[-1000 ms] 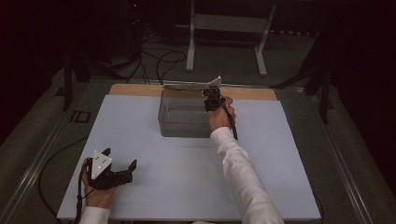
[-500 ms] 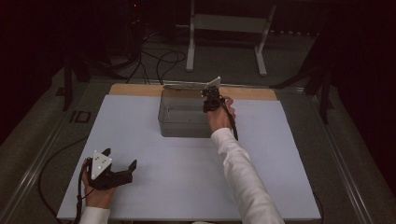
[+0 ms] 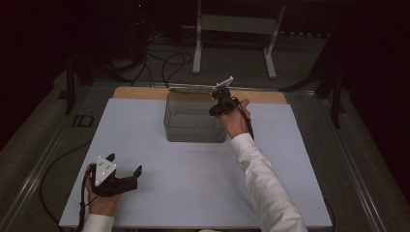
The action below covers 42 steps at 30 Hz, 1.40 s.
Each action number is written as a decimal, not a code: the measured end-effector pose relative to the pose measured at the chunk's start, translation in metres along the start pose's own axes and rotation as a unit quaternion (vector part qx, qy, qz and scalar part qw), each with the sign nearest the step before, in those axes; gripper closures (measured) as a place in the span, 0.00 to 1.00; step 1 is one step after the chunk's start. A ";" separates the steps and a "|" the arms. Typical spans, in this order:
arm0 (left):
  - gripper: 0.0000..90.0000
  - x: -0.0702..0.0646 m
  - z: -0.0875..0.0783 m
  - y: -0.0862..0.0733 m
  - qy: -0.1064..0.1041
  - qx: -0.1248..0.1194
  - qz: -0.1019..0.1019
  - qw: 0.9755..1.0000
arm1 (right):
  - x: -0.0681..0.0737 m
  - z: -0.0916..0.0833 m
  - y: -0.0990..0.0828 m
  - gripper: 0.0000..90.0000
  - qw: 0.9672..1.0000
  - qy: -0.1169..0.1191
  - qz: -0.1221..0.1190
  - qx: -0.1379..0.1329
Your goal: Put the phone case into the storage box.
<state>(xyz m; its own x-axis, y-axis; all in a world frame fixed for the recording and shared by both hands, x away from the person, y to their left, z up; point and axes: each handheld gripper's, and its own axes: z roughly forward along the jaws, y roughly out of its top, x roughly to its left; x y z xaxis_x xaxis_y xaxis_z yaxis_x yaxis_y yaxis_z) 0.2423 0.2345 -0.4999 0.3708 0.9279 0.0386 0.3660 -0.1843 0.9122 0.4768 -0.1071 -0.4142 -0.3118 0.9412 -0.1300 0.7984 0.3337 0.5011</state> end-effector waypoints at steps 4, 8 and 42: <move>0.00 0.000 0.000 0.000 0.000 0.000 -0.001 1.000 | -0.004 -0.003 -0.004 0.30 0.999 0.030 -0.004 -0.018; 0.00 0.000 0.000 0.000 0.000 0.000 -0.001 1.000 | -0.007 -0.007 -0.010 0.20 0.997 0.063 -0.003 -0.042; 0.00 0.000 0.000 0.000 -0.007 -0.007 -0.006 1.000 | -0.042 -0.041 -0.119 0.11 0.965 0.105 -0.063 -0.234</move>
<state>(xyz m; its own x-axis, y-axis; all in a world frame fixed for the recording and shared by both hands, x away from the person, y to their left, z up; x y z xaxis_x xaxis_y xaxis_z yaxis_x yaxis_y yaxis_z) 0.2421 0.2350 -0.4997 0.3786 0.9253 0.0229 0.3578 -0.1692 0.9183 0.3739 -0.1890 -0.4331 -0.5277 0.8470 -0.0633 0.4433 0.3382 0.8302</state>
